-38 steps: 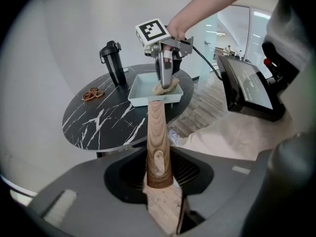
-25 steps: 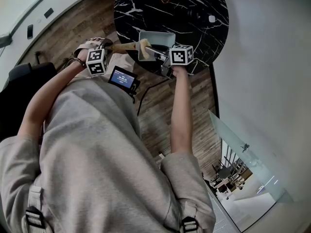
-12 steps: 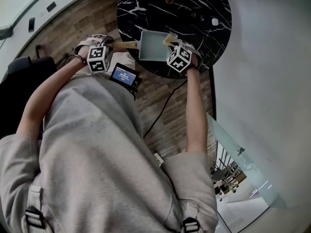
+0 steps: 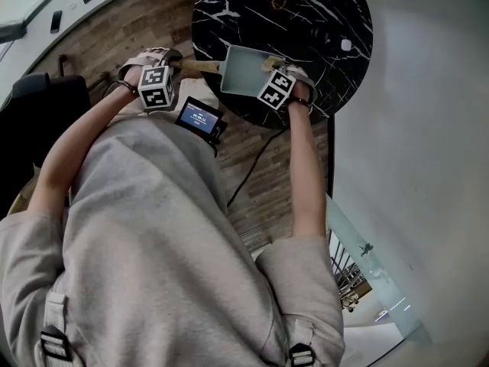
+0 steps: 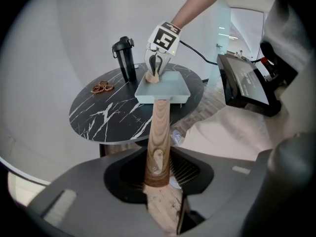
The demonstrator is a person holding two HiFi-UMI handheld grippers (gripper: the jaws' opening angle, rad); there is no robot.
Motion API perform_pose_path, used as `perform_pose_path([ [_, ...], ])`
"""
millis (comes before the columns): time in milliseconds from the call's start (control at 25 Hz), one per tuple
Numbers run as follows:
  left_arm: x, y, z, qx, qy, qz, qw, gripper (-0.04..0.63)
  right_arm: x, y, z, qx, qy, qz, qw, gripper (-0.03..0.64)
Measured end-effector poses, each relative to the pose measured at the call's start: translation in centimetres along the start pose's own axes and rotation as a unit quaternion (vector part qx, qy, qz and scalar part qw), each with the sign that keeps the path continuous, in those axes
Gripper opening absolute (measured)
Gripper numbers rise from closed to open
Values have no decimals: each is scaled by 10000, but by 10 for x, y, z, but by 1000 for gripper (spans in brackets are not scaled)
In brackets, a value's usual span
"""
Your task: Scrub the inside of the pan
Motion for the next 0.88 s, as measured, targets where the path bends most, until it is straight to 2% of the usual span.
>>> perform_pose_path([
  [240, -1, -3, 1, -34, -85, -219, 9997, 133, 4, 6, 0, 628, -346, 550, 9959, 60],
  [520, -1, -10, 2, -68, -56, -557, 9984, 149, -5, -5, 1, 1327, -510, 1118, 9835, 61],
  [720, -1, -12, 3, -76, -82, -583, 9982, 149, -14, -18, 8, 1951, -538, 1735, 9638, 63],
  [800, -1, -12, 3, -76, -109, -576, 9983, 149, -19, -21, 12, 2197, -519, 2126, 9507, 64],
  [880, -1, -11, 4, -85, -136, -566, 9983, 149, -23, -24, 15, 2469, -467, 2612, 9320, 64],
])
Point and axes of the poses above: the fingertips, and each gripper's own axes: z forward along the fingers, y to its right, x out of its top, the point moved 10 cm from there along -z, backward along the fingers, and after that the axes turned 12 degrees about z, right-handed, at the moved point
